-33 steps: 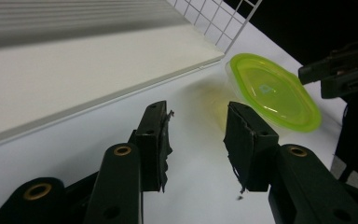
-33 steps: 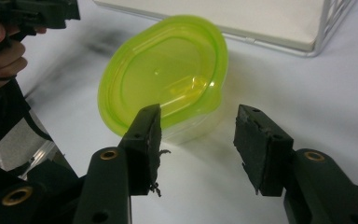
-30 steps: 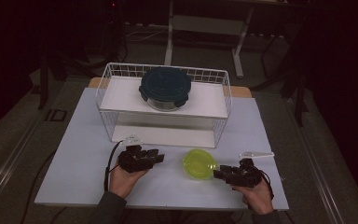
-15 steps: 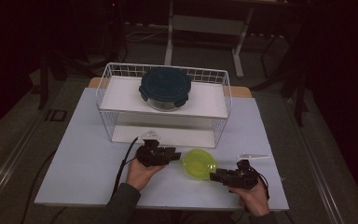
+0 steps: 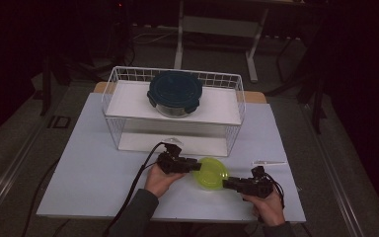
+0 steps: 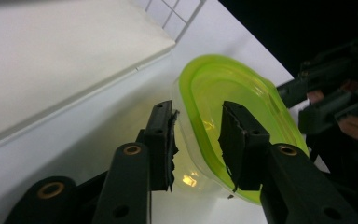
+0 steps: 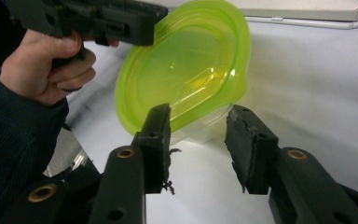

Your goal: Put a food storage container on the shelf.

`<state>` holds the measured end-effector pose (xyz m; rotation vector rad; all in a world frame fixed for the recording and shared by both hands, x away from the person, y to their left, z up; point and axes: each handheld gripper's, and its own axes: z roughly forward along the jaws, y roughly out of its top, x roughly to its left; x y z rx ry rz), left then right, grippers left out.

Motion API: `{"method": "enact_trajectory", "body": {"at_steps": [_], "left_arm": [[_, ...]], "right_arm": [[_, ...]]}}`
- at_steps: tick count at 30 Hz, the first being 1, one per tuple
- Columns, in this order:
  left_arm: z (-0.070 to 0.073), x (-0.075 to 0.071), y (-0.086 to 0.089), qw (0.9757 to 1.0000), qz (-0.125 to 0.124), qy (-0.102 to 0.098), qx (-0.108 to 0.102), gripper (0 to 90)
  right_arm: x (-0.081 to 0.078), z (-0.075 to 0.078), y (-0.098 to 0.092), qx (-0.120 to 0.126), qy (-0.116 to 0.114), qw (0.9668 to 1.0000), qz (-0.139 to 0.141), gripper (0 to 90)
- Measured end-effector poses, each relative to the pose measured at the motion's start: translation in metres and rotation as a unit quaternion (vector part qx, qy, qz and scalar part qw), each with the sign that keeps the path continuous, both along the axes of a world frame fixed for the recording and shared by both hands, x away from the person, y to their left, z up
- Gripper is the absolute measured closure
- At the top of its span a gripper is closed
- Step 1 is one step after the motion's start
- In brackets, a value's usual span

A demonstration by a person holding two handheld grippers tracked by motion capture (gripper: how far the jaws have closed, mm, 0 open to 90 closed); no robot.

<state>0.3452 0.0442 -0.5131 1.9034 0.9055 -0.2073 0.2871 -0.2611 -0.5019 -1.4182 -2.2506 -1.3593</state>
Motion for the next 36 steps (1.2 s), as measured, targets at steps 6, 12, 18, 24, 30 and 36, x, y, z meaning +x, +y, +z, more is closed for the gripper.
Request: {"method": "enact_trajectory", "body": {"at_steps": [6, 12, 18, 24, 30, 36], "left_arm": [[0.001, -0.004, 0.005, 0.9999, 0.008, 0.005, 0.007, 70.8], [0.0, -0.01, 0.011, 0.9998, 0.014, 0.011, 0.003, 69.7], [0.0, -0.014, 0.016, 0.9995, 0.026, 0.019, -0.004, 69.1], [-0.002, -0.018, 0.021, 0.999, 0.037, 0.025, -0.006, 69.0], [-0.002, -0.021, 0.021, 0.9988, 0.039, 0.029, -0.01, 68.9], [-0.002, -0.025, 0.021, 0.9989, 0.025, 0.035, -0.018, 69.2]], "right_arm": [[0.006, 0.002, -0.001, 0.007, 0.01, 0.9999, 0.002, 68.5], [0.014, 0.005, 0.001, -0.002, 0.004, 1.0, -0.009, 71.7], [0.022, 0.007, 0.003, -0.005, 0.008, 0.9998, -0.02, 69.9], [0.023, 0.007, 0.005, 0.002, 0.012, 0.9996, -0.025, 59.7], [0.023, 0.007, 0.011, 0.006, 0.017, 0.9997, -0.016, 59.6], [0.024, 0.003, 0.016, 0.016, 0.027, 0.9995, -0.007, 70.8]]}}
